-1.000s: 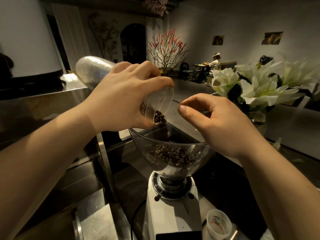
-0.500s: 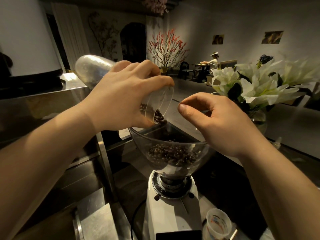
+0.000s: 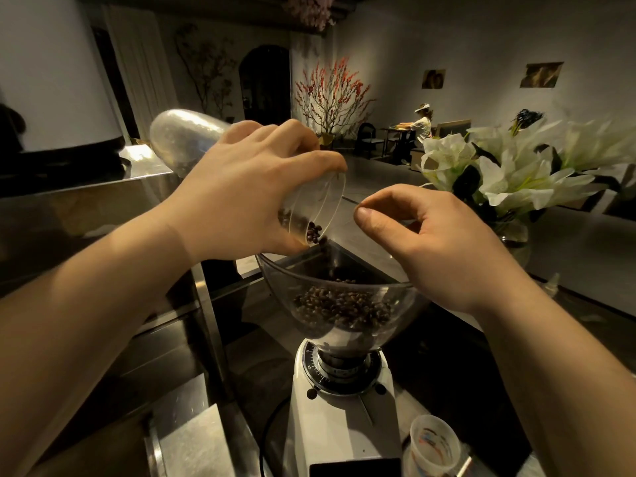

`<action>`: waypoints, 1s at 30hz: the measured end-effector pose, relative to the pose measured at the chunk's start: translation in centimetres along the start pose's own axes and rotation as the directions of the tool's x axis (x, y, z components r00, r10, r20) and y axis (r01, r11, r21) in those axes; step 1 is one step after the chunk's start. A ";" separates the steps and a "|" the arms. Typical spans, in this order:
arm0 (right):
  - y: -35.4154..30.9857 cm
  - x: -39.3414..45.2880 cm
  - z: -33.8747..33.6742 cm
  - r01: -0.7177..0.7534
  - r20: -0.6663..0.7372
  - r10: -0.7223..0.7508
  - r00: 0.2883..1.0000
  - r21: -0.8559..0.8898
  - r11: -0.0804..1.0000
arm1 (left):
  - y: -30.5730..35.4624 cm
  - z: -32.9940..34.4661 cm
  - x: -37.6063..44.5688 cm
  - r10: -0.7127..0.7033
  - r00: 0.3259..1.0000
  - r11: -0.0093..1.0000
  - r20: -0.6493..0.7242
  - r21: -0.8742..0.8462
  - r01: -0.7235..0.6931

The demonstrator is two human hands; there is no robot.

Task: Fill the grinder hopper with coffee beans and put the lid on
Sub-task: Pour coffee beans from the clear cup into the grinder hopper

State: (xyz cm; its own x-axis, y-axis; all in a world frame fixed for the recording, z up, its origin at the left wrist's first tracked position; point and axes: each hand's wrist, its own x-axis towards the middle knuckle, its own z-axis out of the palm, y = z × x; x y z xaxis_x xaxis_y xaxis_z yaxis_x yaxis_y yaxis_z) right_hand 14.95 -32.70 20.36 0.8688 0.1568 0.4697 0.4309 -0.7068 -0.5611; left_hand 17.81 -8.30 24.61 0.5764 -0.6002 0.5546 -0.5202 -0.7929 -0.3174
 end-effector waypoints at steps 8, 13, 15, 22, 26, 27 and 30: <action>0.0 -0.1 0.0 -0.001 -0.006 0.001 1.000 0.005 1.000 | 0.0 -0.1 0.1 0.005 1.000 1.000 0.017 0.011 -0.005; 0.0 -0.1 0.0 0.001 -0.003 -0.001 1.000 0.002 1.000 | 0.0 0.1 0.1 0.005 1.000 1.000 0.007 0.009 -0.005; 0.1 -0.1 -0.1 0.000 -0.001 0.000 1.000 0.005 1.000 | 0.0 0.1 0.1 0.004 1.000 1.000 0.002 0.003 -0.004; 0.0 0.0 -0.1 0.001 0.003 -0.001 1.000 0.003 1.000 | 0.0 0.0 0.1 0.006 1.000 1.000 0.008 0.009 -0.007; 0.0 -0.1 0.0 -0.001 0.001 0.001 1.000 0.002 1.000 | 0.0 0.0 0.2 0.024 1.000 1.000 0.019 0.020 -0.024; 0.0 -0.1 0.0 -0.002 0.000 0.002 1.000 0.001 1.000 | 0.0 0.0 0.2 0.032 0.999 0.999 0.021 0.025 -0.033; -0.1 -0.1 -0.1 -0.009 -0.008 0.009 1.000 0.000 1.000 | 0.0 0.1 0.5 0.065 0.998 0.997 0.027 0.035 -0.066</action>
State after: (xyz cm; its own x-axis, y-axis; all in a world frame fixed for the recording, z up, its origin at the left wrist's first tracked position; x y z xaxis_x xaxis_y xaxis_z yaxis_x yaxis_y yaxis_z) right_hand 14.80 -32.67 20.43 0.8706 0.1451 0.4702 0.4233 -0.7079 -0.5654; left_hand 18.17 -8.58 24.85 0.5581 -0.6528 0.5123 -0.5343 -0.7550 -0.3800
